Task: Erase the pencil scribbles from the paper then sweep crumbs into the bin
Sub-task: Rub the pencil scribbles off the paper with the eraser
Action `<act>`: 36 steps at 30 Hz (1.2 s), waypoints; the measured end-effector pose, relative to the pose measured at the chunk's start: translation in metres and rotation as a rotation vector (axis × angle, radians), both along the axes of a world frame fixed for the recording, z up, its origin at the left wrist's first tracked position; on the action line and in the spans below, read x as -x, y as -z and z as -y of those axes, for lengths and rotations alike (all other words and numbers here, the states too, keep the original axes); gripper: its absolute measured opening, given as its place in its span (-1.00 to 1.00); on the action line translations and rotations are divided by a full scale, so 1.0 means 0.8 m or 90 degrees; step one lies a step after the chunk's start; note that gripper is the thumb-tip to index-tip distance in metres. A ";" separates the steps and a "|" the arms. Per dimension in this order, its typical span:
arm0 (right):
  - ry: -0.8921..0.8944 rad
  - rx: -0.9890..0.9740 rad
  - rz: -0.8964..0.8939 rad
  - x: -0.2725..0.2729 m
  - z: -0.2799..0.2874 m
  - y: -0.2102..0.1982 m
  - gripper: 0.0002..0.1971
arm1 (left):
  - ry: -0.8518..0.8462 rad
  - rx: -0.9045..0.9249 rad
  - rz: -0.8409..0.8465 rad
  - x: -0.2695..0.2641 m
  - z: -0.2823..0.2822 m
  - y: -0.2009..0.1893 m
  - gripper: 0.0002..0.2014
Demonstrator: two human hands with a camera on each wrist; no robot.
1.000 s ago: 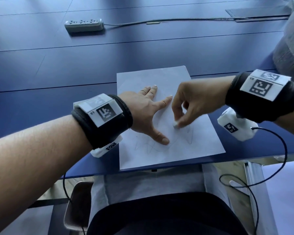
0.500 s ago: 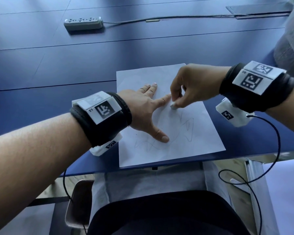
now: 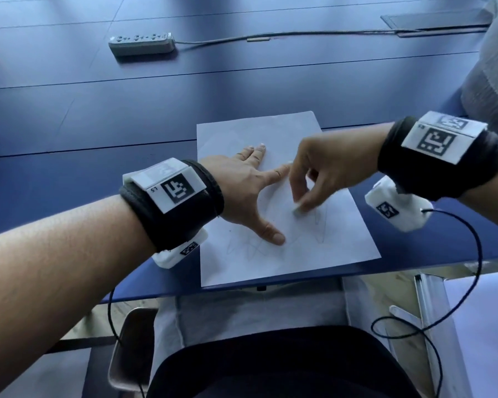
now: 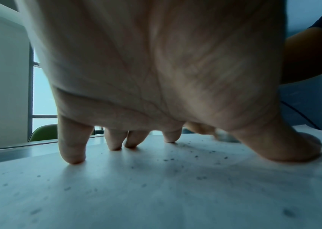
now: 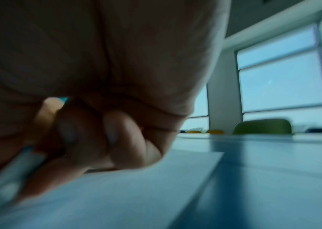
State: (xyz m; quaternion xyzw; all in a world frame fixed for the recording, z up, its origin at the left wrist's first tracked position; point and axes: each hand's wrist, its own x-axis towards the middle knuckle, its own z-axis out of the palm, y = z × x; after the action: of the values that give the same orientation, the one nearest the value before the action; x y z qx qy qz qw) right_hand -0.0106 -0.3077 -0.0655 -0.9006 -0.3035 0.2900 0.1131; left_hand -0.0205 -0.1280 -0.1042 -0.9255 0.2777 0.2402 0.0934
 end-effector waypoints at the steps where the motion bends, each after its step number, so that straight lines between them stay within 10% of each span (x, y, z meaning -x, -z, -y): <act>1: 0.033 -0.014 0.048 -0.007 0.005 0.000 -0.84 | -0.002 -0.002 -0.001 0.000 0.001 -0.001 0.31; 36: 0.062 -0.029 0.060 -0.016 0.014 0.002 -0.82 | -0.019 -0.016 -0.014 0.003 0.003 -0.005 0.29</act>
State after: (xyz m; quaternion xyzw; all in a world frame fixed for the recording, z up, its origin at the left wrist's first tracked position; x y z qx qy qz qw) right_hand 0.0022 -0.3190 -0.0673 -0.9241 -0.2711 0.2343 0.1327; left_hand -0.0229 -0.1306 -0.1001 -0.9256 0.2615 0.2554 0.0985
